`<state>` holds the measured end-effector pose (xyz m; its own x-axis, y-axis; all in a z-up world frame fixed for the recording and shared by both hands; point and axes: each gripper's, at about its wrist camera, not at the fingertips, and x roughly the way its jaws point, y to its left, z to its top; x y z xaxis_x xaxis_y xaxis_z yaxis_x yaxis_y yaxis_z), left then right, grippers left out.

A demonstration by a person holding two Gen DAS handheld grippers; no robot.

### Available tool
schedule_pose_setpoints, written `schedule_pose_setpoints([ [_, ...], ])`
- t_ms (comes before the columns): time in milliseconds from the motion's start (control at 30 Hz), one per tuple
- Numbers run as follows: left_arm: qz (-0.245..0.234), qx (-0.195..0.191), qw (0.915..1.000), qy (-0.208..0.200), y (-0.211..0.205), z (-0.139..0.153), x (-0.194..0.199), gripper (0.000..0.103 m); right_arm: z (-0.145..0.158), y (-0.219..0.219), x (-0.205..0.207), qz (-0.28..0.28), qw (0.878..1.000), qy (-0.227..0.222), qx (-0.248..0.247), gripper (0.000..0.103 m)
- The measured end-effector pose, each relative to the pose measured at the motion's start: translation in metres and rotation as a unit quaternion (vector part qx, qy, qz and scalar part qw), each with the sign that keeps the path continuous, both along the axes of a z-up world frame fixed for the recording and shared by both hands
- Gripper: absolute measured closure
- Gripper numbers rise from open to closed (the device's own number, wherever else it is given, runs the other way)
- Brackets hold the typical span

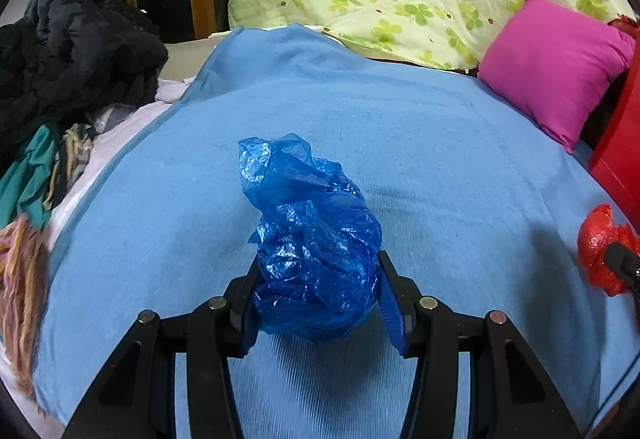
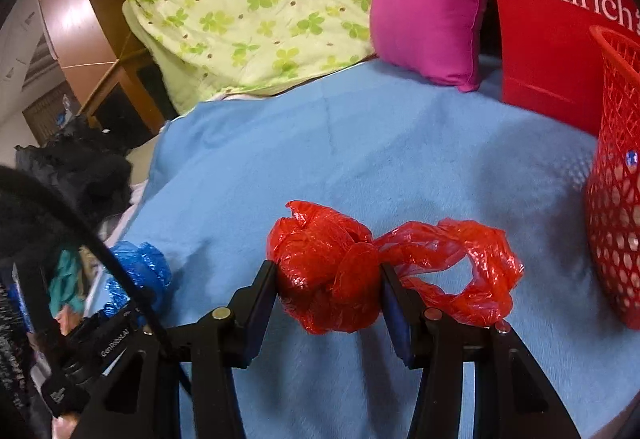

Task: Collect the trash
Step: 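Hold the blue and red bags in both tools just above the blanket, then lower both bags onto the blanket and open both tools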

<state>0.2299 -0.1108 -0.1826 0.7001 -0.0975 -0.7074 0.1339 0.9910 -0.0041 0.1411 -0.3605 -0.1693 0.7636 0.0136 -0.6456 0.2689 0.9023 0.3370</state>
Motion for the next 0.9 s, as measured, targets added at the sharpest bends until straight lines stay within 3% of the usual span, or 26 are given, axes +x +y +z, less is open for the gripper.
schedule_pose_setpoints([
  [233,-0.014,0.029,0.9990,-0.029,-0.012,-0.013,0.013,0.045,-0.009,-0.008,0.013,-0.022,1.000,0.000,-0.006,0.050],
  [333,-0.024,0.019,0.9995,0.012,-0.011,-0.026,0.025,0.043,-0.016,-0.009,0.019,-0.027,0.999,0.004,-0.022,0.050],
  [400,-0.026,0.004,0.9995,0.016,-0.008,-0.026,0.028,0.033,-0.020,-0.010,0.024,-0.031,0.999,0.005,-0.034,0.050],
  [533,-0.022,0.015,0.9996,0.014,-0.011,-0.027,0.028,0.026,-0.025,-0.011,0.032,-0.037,0.998,-0.004,-0.046,0.047],
  [700,-0.011,0.008,0.9997,0.019,-0.006,-0.029,0.027,0.007,-0.034,-0.011,0.046,-0.036,0.998,0.013,-0.040,0.042],
  [900,0.023,0.030,0.9991,0.019,-0.001,-0.031,0.029,0.000,-0.037,-0.006,0.051,-0.021,0.998,0.019,-0.048,0.029],
])
